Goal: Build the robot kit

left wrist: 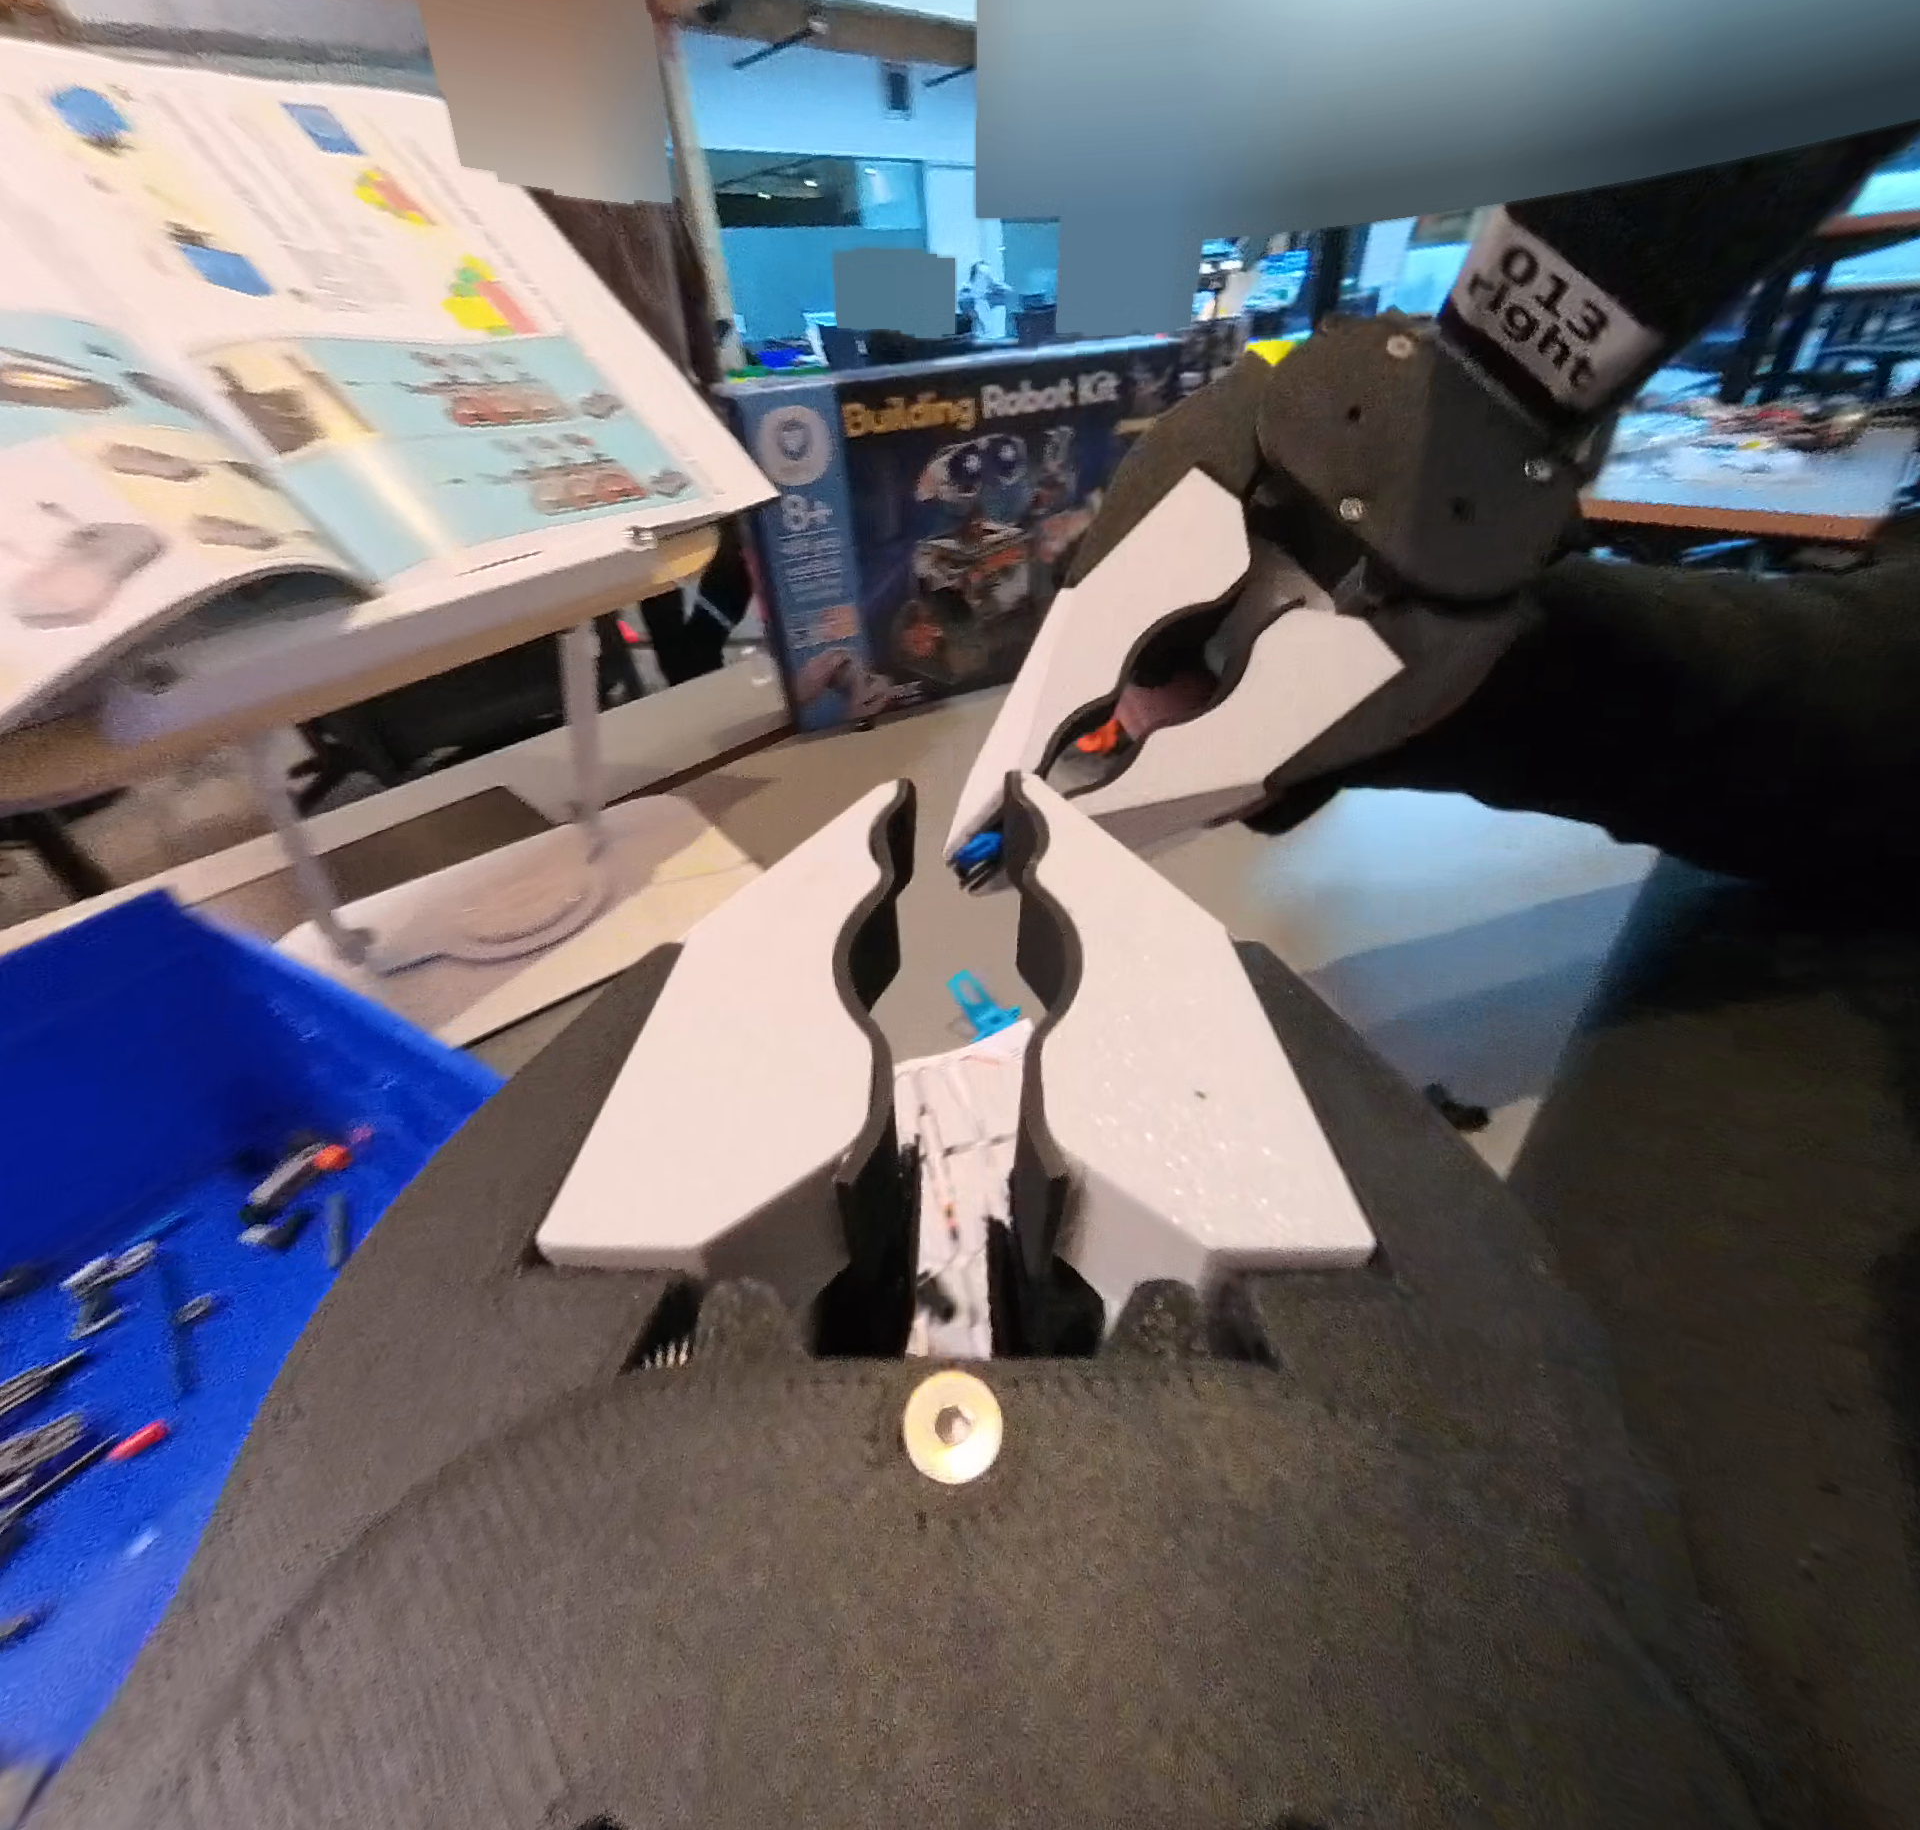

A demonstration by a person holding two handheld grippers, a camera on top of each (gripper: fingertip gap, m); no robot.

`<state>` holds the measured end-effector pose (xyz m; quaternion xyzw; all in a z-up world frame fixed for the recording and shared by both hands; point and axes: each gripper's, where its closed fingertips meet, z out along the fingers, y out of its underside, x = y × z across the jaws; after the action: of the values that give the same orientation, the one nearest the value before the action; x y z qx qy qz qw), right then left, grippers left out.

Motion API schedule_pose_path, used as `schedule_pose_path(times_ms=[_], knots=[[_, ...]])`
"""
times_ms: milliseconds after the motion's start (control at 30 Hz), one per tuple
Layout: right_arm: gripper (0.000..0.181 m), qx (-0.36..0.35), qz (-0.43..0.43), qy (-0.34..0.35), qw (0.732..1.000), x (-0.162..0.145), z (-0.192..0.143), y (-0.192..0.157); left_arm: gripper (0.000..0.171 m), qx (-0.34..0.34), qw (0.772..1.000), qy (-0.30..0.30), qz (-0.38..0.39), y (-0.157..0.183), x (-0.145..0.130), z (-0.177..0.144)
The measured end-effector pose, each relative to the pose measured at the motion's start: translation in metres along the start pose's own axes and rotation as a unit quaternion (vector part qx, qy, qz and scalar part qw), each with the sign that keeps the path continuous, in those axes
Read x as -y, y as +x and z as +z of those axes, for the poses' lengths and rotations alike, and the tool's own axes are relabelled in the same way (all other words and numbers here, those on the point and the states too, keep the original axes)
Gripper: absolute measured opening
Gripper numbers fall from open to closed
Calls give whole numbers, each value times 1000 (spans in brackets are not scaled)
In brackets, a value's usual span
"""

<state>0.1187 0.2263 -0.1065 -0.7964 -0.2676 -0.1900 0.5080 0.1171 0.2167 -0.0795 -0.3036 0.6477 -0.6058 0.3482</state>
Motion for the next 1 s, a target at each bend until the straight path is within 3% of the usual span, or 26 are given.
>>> schedule_pose_path(times_ms=[200,400,467,567,833,1000], knots=[[1,-52,10,3,999,-11,-39,-3,0,-29,999,-28,24,30,3,37],[1,-84,47,5,995,-31,-65,2,6,-11,1000,-20,-4,31,7,43],[1,-87,48,6,995,-35,-66,1,16,-16,999,-26,-29,33,4,45],[1,-92,45,6,995,-37,-64,-1,18,-32,998,-26,-55,40,2,47],[1,-93,32,11,995,-36,-55,-7,10,-48,994,-63,-69,45,-21,50],[1,-100,25,22,994,-35,-51,-11,6,-60,991,-51,-110,46,-24,46]])
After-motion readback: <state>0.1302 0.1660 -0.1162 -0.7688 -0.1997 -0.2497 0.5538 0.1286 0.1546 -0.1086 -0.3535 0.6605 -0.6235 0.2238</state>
